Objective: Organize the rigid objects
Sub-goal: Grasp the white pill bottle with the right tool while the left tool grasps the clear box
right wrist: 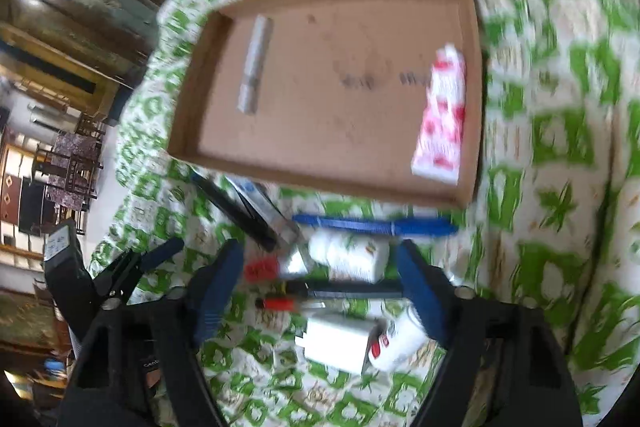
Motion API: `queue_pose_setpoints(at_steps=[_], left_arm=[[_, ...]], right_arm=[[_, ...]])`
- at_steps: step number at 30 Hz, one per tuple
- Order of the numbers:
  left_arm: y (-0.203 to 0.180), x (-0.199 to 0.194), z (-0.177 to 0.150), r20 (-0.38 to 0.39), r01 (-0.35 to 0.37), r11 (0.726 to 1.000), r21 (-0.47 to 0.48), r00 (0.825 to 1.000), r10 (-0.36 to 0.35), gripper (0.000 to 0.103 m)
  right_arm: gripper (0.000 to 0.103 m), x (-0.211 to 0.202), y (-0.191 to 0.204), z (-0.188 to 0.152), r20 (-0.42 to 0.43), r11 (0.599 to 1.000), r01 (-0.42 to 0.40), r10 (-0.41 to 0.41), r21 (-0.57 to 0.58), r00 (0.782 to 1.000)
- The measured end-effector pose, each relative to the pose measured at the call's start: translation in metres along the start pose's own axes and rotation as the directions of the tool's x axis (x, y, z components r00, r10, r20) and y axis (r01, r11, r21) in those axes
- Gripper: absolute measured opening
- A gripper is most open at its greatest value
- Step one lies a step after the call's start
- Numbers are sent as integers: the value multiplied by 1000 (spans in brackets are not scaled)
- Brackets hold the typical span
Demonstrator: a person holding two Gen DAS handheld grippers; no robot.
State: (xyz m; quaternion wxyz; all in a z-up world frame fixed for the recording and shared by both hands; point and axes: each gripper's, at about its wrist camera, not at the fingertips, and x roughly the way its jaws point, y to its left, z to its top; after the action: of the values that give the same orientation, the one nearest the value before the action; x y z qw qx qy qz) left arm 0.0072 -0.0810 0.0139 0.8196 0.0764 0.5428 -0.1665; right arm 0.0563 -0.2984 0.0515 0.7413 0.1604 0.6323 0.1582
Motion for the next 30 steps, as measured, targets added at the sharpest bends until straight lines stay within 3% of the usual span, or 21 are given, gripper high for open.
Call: queue_pose_setpoints(at_steps=[4,7,16,18,19,22,28,30], left_arm=[[-17,19,10,-49,25,996,86,999,-20,79],[-27,26,10,-61,30,992,126,998,-23,79],[-15,24,3,-71,42,994,96,997,-35,79],[-17,26,3,-73,34,993,117,997,-26,79],[-20,29,3,-80,23,991,135,997,-12,79],[-23,34,1,-102,3,983,183,995,16,70],[-28,50,7,-129,-5,977,212,991,33,67],[-31,55,14,-128,3,974,228,991,27,61]], right_arm=[[71,19,-5,-4,-62,999,43,-42,10,997],[71,34,-6,-8,-98,999,32,-29,28,995],[72,80,15,-10,-75,981,186,-189,-46,979],[60,81,13,-12,-72,978,204,-207,-51,976],[61,80,12,-11,-72,976,212,-215,-54,974],[60,76,7,-12,-78,979,196,-199,-52,977],[60,66,2,-16,-68,979,197,-200,-59,977],[60,59,-3,-16,-62,982,186,-189,-43,980]])
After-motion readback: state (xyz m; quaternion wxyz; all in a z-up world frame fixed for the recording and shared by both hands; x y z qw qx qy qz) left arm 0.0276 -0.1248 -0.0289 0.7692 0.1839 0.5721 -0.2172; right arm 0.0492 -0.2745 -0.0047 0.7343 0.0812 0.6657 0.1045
